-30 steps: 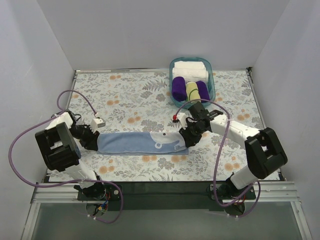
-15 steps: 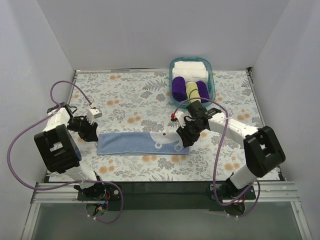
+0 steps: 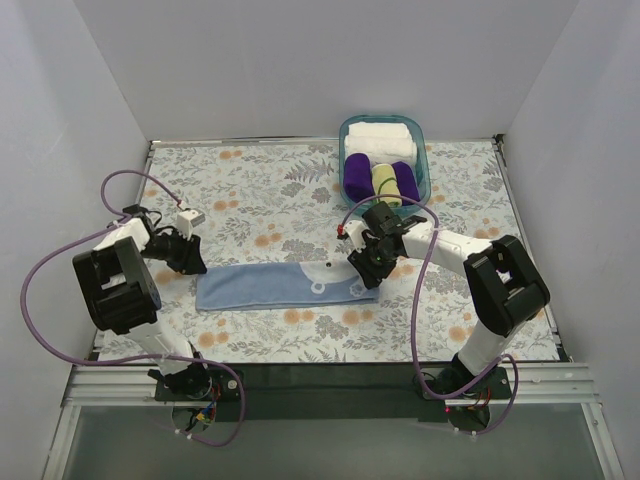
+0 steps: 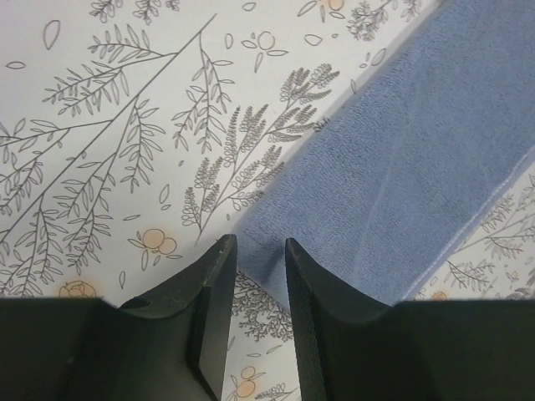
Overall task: Roll the towels
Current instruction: Fold the towel
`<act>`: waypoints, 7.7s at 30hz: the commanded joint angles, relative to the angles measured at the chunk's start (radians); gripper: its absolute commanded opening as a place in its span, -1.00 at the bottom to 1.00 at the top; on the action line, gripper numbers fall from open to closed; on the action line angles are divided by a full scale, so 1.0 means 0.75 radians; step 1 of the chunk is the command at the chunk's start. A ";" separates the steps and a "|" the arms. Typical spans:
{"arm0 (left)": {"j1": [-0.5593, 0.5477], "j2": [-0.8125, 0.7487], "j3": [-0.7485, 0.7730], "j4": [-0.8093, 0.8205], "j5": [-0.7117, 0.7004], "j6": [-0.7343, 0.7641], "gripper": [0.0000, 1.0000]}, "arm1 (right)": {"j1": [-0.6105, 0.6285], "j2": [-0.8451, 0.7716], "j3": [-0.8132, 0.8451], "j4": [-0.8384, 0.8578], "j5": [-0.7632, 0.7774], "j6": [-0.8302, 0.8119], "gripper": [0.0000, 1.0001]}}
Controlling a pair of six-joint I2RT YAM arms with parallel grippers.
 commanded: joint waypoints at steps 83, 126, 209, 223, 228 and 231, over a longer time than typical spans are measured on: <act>-0.508 -0.319 -0.332 -0.025 -0.260 -0.147 -0.53 | -0.063 0.047 0.349 -0.098 0.329 -0.201 -0.45; -0.478 -0.386 -0.119 0.049 -0.534 -0.174 0.07 | -0.313 0.165 0.097 0.090 -0.093 0.355 -0.26; -0.469 -0.448 -0.166 -0.041 -0.279 -0.239 -0.05 | 0.055 0.223 0.619 -0.174 -0.311 0.341 -0.10; -0.490 -0.256 -0.125 -0.010 -0.223 -0.252 -0.70 | -0.016 0.275 0.567 -0.107 -0.154 0.077 -0.60; -0.494 -0.133 -0.089 0.073 -0.248 -0.313 -0.88 | -0.016 0.306 0.457 -0.062 -0.121 0.056 -0.72; -0.496 -0.063 -0.052 0.106 -0.284 -0.348 -0.92 | -0.010 0.280 0.377 -0.062 -0.133 0.065 -0.72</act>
